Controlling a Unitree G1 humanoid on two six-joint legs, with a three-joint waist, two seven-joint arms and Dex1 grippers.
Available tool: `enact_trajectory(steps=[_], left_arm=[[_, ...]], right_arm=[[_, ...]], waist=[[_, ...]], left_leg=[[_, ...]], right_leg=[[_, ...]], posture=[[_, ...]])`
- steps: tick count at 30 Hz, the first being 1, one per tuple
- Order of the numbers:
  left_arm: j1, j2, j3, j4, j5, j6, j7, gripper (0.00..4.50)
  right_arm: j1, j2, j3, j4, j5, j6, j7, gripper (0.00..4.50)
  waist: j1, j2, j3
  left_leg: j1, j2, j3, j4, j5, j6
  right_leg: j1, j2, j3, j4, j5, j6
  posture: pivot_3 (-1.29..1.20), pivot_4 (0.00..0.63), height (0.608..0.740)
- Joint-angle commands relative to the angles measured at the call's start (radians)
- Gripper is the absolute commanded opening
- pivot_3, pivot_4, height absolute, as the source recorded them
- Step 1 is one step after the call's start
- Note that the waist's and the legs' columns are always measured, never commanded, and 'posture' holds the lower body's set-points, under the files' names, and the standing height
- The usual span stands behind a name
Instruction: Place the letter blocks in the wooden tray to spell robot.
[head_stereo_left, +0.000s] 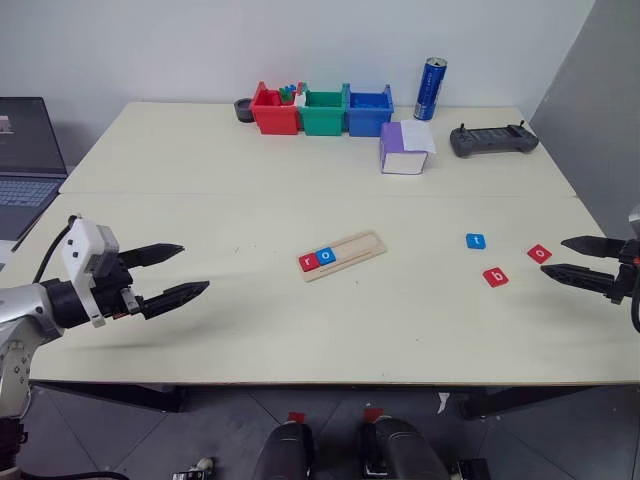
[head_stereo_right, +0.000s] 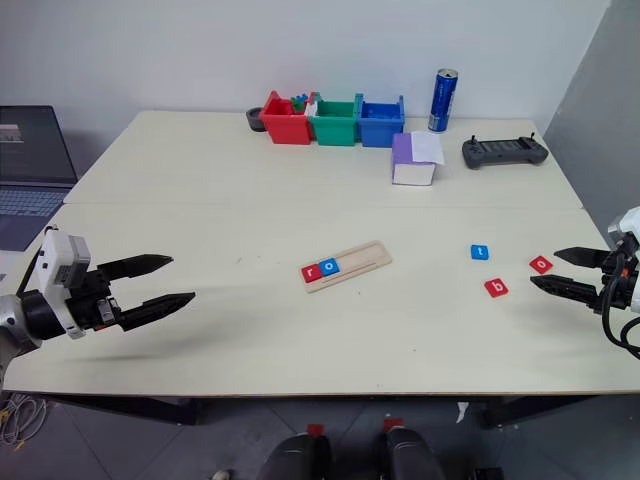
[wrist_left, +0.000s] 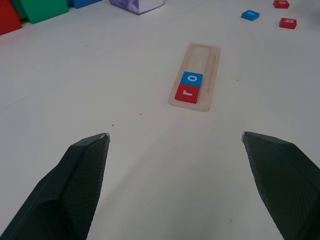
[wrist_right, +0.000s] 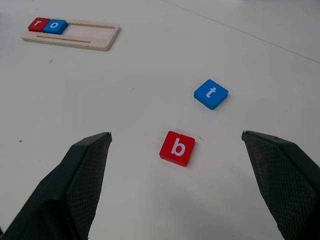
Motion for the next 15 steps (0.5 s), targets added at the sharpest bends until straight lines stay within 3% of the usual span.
enact_trajectory(steps=[1, 10, 15], left_arm=[[-0.031, 0.006, 0.006, -0.002, -0.008, -0.013, -0.014, 4.5], [-0.073, 0.004, -0.053, 0.01, 0.049, -0.047, -0.013, 4.5], [-0.17, -0.055, -0.211, 0.087, 0.169, -0.154, -0.001, 4.5]], right_arm=[[0.0, -0.013, -0.047, -0.036, 0.024, 0.006, -0.006, 4.45], [0.016, -0.022, -0.055, -0.084, 0.041, 0.021, -0.019, 4.45], [-0.039, 0.042, 0.015, -0.182, 0.075, 0.066, -0.043, 4.45]], waist=[[0.0, 0.0, 0.0], [0.0, 0.0, 0.0], [0.0, 0.0, -0.001]], left_leg=[[0.0, 0.0, 0.0, 0.0, 0.0, 0.0], [0.0, 0.0, 0.0, 0.001, 0.0, 0.0], [0.001, 0.0, 0.0, 0.001, 0.0, 0.0]], right_leg=[[0.0, 0.0, 0.0, 0.0, 0.0, 0.0], [0.0, 0.0, 0.0, 0.0, 0.0, 0.0], [0.001, 0.0, 0.0, 0.001, 0.0, 0.0]], posture=[[0.0, 0.15, 0.74], [0.0, 0.15, 0.74], [0.0, 0.15, 0.74]])
